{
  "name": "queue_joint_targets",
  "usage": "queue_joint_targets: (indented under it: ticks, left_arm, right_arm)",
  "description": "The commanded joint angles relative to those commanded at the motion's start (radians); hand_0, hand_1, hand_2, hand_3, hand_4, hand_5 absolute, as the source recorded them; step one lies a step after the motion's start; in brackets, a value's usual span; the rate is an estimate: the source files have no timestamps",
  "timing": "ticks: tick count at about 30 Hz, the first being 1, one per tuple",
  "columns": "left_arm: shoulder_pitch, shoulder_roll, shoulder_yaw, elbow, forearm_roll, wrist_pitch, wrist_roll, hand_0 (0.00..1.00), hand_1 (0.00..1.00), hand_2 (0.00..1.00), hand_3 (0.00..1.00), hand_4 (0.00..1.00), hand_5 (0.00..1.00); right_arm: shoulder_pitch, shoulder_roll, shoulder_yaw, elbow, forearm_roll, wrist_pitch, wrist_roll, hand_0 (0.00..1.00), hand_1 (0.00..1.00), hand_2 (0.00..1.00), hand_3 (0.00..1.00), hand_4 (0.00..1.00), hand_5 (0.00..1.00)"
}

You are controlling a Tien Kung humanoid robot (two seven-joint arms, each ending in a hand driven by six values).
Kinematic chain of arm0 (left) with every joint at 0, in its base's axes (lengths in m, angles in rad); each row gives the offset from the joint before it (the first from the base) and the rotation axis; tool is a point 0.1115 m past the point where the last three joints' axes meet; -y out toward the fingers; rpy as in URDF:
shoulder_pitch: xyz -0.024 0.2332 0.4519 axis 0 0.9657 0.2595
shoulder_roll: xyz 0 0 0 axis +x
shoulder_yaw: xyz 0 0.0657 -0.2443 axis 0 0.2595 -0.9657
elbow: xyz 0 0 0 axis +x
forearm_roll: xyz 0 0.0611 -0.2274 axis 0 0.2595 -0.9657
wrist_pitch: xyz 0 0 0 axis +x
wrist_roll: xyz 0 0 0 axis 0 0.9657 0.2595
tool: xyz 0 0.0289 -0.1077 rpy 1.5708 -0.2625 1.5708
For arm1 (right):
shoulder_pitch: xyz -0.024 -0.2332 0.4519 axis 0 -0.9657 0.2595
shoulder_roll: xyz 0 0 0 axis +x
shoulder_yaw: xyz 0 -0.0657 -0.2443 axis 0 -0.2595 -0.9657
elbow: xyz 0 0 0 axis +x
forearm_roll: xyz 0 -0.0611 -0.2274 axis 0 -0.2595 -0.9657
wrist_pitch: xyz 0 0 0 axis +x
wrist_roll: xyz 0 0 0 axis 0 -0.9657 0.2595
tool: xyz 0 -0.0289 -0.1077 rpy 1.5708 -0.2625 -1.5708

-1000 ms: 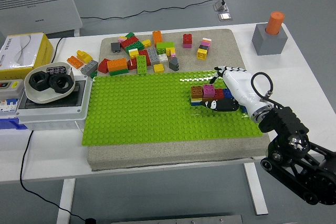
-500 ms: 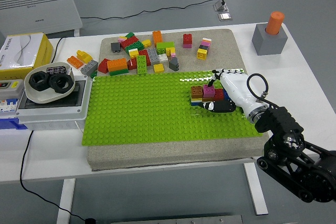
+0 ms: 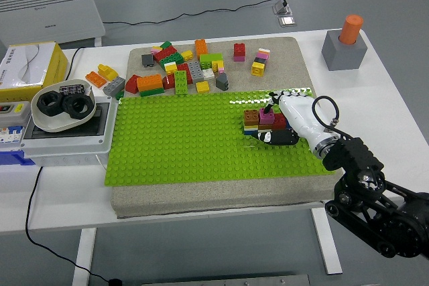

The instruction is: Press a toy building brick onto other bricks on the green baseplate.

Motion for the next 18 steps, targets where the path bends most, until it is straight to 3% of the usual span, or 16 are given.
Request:
queue_joint_targets:
  ticks: [18]
  left_arm:
    - [0.0, 0.001, 0.0, 0.0, 0.0, 0.0, -0.001, 0.771, 0.729, 0.684, 0.538, 0.542, 0.612]
  right_arm:
    - [0.009, 0.007, 0.0, -0.028, 0.011, -0.004, 0.003, 0.826, 0.857, 0.878, 0.579, 0.915, 0.549]
